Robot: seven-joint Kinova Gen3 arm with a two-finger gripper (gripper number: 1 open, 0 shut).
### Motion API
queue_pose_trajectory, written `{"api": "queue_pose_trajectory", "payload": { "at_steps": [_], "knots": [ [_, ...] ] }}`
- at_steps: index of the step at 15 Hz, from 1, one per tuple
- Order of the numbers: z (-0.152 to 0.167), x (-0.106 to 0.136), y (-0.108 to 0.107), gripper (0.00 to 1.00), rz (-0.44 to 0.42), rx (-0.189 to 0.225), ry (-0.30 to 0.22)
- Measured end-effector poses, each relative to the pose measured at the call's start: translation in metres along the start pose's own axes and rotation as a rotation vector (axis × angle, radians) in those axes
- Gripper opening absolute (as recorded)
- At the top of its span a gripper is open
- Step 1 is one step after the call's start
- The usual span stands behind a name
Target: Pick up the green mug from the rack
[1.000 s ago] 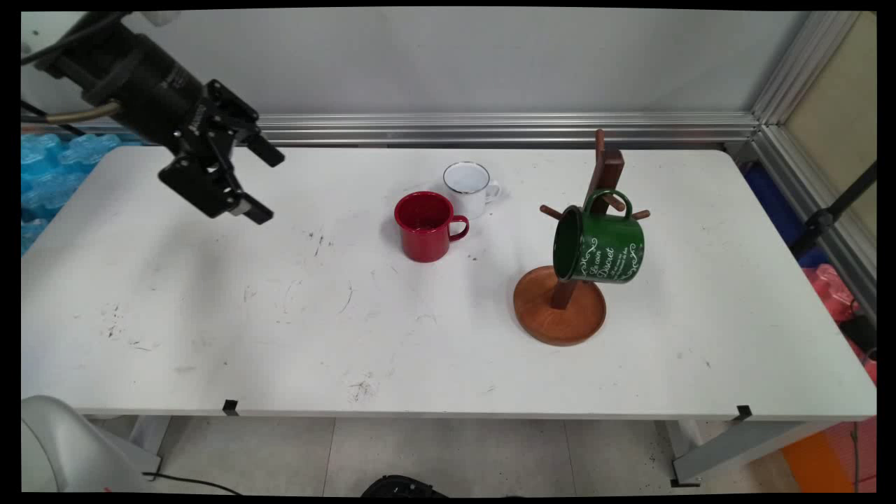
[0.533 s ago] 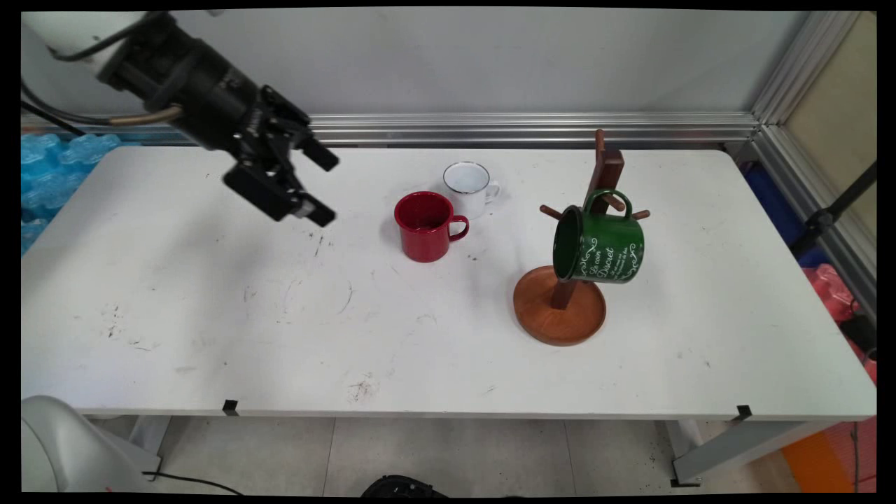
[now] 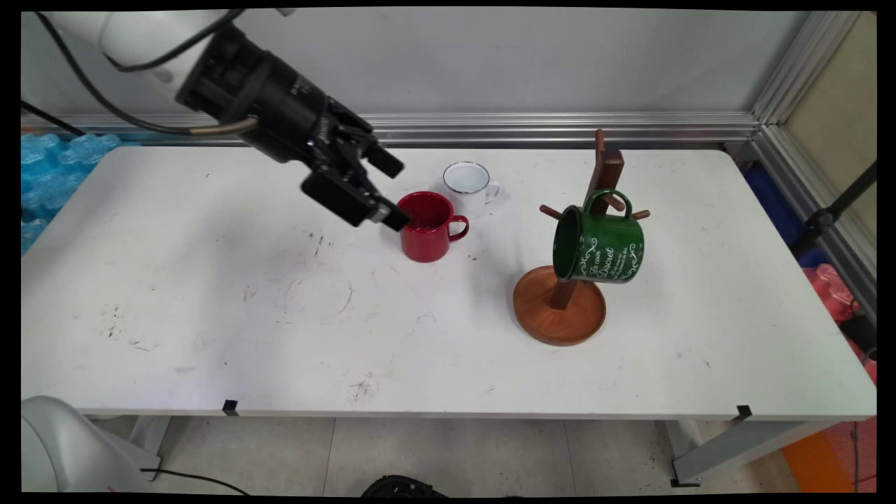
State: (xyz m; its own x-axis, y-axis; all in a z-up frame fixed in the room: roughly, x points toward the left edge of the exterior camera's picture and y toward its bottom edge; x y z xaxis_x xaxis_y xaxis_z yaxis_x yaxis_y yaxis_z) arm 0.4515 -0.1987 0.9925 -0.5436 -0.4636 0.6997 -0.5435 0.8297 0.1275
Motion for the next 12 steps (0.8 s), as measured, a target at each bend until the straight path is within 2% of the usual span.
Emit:
{"api": "queue_pose_trajectory", "payload": {
  "at_steps": [6, 12],
  "knots": [
    [0.025, 0.000, 0.006, 1.00, -0.048, -0.022, 0.113],
    [0.050, -0.003, 0.007, 1.00, -0.087, -0.047, 0.191]
  ]
}}
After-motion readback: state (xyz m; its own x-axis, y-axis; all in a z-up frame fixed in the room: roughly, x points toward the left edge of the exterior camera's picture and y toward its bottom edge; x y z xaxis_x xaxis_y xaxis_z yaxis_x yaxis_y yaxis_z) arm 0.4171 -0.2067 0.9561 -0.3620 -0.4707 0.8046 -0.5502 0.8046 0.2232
